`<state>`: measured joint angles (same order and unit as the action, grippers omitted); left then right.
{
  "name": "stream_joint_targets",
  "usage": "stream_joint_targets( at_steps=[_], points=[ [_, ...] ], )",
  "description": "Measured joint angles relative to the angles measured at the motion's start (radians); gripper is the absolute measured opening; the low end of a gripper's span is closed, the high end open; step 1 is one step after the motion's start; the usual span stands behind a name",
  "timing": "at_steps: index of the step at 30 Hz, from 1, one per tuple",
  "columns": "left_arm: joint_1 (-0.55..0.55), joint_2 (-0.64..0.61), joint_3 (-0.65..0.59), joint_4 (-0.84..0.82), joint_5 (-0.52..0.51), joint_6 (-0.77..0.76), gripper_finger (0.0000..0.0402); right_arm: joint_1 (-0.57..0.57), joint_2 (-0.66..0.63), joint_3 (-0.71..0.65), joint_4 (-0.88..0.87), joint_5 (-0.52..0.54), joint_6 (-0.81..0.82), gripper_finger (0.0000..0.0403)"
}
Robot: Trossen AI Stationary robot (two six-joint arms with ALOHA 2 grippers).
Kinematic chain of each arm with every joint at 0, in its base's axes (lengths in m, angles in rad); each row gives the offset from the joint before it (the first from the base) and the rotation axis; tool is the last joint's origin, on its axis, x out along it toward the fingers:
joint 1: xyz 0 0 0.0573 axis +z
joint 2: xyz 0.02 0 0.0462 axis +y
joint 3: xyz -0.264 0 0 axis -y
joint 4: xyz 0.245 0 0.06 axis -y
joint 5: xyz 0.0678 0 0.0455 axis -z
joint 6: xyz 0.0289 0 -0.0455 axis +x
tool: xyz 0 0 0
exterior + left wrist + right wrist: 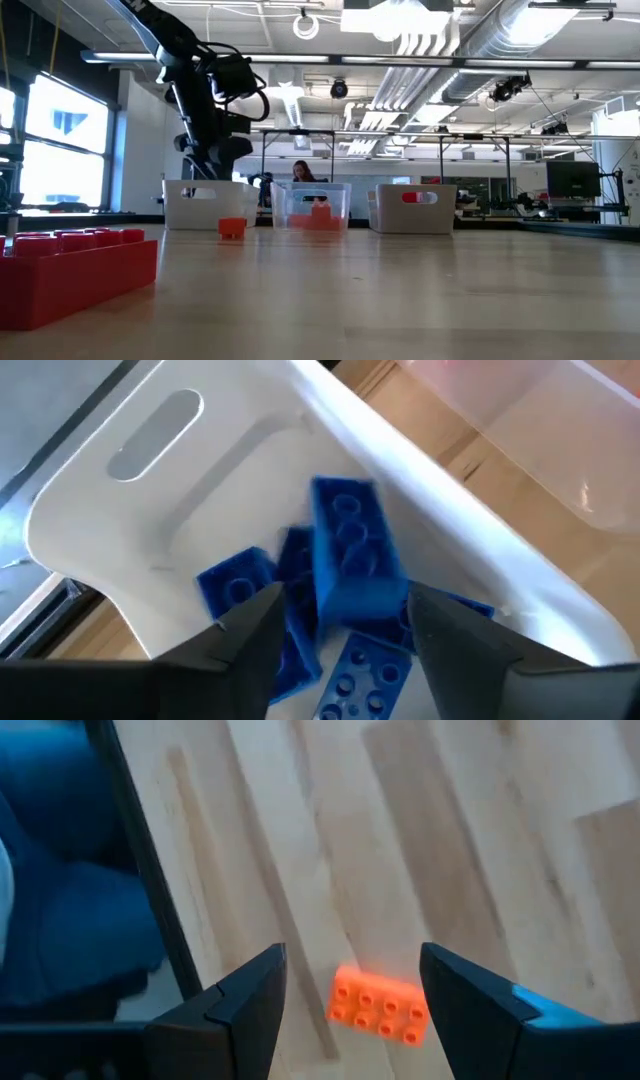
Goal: Sort & place blocks by color
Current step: Put the blue game piece into the white bin, then put the orange game piece into the transparent bin
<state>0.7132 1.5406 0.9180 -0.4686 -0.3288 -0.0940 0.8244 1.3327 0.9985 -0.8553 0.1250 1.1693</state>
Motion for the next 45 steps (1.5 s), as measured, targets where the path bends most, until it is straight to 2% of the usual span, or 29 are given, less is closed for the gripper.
stream_joint_targets(
  at_steps=[5, 9, 21, 34, 39, 45],
  points=[
    [-0.006, 0.0, 0.0, -0.002, 0.085, -0.03, 0.0228, 0.047, 0.049, 0.0, -0.001, -0.077, -0.01, 0.0216],
    [-0.009, -0.013, 0.0, 0.0, 0.152, -0.053, 0.0237, 0.076, 0.091, 0.0, -0.002, -0.084, -0.101, 0.0216],
    [-0.041, -0.152, 0.0, 0.001, 0.17, -0.203, 0.0238, 0.151, 0.181, 0.0, -0.001, -0.118, -0.416, 0.0216],
    [-0.249, -0.288, 0.001, 0.093, 0.239, -0.4, 0.0238, 0.172, 0.313, 0.0, -0.001, -0.1, -0.755, 0.0216],
    [-0.313, -0.286, 0.0, 0.101, 0.239, -0.404, 0.0238, 0.171, 0.361, 0.0, -0.001, -0.054, -0.806, 0.0216],
    [-0.361, -0.285, 0.0, 0.099, 0.23, -0.43, 0.0238, 0.172, 0.389, 0.0, -0.002, -0.072, -0.855, 0.0216]
  ],
)
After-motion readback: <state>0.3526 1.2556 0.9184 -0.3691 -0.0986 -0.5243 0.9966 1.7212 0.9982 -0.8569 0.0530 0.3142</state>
